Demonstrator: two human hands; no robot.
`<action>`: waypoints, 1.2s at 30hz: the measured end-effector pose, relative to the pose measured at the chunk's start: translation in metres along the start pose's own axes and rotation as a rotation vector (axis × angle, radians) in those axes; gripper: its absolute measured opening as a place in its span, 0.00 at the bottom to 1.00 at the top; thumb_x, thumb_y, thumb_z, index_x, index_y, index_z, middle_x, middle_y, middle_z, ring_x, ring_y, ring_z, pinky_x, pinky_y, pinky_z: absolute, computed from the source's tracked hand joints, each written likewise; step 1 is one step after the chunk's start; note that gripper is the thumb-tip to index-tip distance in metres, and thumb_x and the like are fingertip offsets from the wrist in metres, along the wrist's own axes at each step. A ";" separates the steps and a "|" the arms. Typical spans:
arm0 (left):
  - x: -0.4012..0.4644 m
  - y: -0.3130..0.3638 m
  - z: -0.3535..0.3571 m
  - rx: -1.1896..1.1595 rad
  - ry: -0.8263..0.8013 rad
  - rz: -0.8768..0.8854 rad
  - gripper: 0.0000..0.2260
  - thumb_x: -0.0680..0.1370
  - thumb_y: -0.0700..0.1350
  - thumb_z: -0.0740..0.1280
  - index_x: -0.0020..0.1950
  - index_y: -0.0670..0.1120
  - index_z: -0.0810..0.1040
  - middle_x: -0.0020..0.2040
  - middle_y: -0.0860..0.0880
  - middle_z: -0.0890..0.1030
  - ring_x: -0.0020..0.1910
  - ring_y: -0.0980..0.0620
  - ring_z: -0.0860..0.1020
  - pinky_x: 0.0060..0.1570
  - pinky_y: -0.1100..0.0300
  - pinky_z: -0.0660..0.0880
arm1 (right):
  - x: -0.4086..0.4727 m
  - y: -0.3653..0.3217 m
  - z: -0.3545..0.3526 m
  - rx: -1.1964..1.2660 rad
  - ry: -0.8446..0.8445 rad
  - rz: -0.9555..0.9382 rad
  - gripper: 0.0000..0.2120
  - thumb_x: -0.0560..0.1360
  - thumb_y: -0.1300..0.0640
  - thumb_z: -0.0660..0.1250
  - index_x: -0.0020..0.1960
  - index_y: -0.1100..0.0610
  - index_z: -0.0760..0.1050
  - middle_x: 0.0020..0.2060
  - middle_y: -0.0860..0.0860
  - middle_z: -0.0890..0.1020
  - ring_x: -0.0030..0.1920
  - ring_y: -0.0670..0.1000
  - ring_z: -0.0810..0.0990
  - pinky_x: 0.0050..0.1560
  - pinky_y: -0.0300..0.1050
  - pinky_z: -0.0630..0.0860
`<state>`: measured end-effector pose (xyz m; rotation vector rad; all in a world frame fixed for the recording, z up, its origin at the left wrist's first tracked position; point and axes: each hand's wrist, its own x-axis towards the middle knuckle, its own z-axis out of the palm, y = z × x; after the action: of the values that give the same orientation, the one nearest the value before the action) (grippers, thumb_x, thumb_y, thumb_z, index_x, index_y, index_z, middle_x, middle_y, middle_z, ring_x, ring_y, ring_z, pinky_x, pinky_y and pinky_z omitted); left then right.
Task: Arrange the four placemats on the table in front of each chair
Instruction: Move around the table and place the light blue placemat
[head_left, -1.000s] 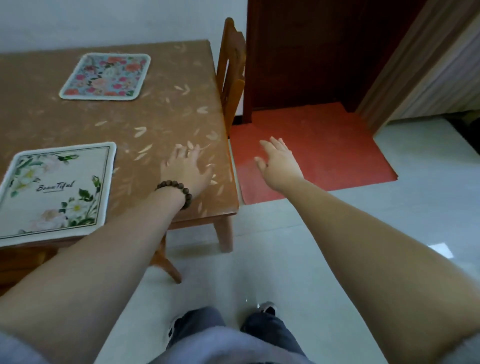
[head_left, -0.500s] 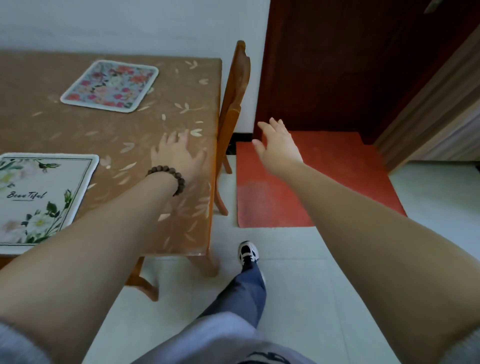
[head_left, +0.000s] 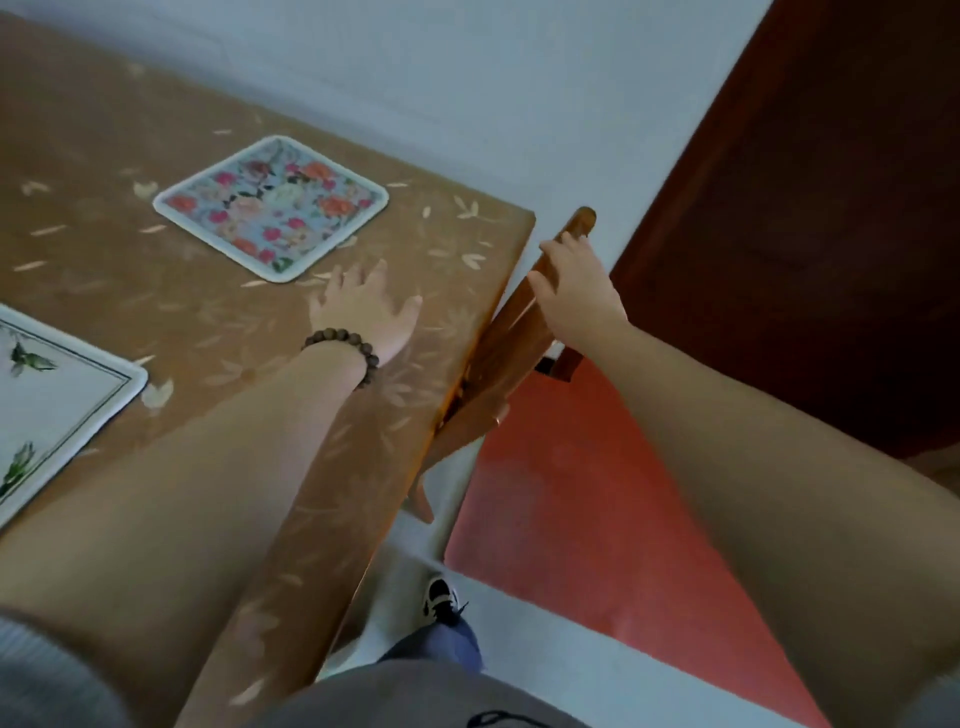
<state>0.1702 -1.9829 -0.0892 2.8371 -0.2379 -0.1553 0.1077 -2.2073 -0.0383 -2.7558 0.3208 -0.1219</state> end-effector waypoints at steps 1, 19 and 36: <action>0.011 0.003 -0.002 0.005 0.018 -0.015 0.32 0.76 0.66 0.51 0.76 0.52 0.56 0.77 0.46 0.57 0.75 0.45 0.53 0.70 0.41 0.54 | 0.018 0.002 0.001 -0.001 -0.020 -0.024 0.24 0.81 0.51 0.55 0.74 0.57 0.59 0.75 0.56 0.58 0.76 0.55 0.50 0.74 0.55 0.52; 0.113 0.013 0.037 0.000 0.105 -0.653 0.32 0.75 0.65 0.53 0.76 0.51 0.56 0.76 0.46 0.58 0.75 0.44 0.53 0.70 0.38 0.52 | 0.270 -0.002 0.086 0.027 -0.375 -0.642 0.22 0.79 0.51 0.58 0.71 0.57 0.65 0.75 0.57 0.60 0.76 0.56 0.51 0.72 0.54 0.51; 0.144 0.048 0.050 -0.040 0.186 -0.970 0.32 0.75 0.63 0.54 0.75 0.51 0.56 0.76 0.45 0.60 0.75 0.44 0.54 0.70 0.40 0.53 | 0.356 -0.020 0.125 -0.024 -0.571 -0.932 0.23 0.80 0.49 0.56 0.73 0.55 0.61 0.75 0.55 0.59 0.76 0.55 0.51 0.73 0.53 0.51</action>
<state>0.2981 -2.0682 -0.1347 2.6377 1.1620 -0.0824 0.4728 -2.2308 -0.1320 -2.5713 -1.0998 0.4267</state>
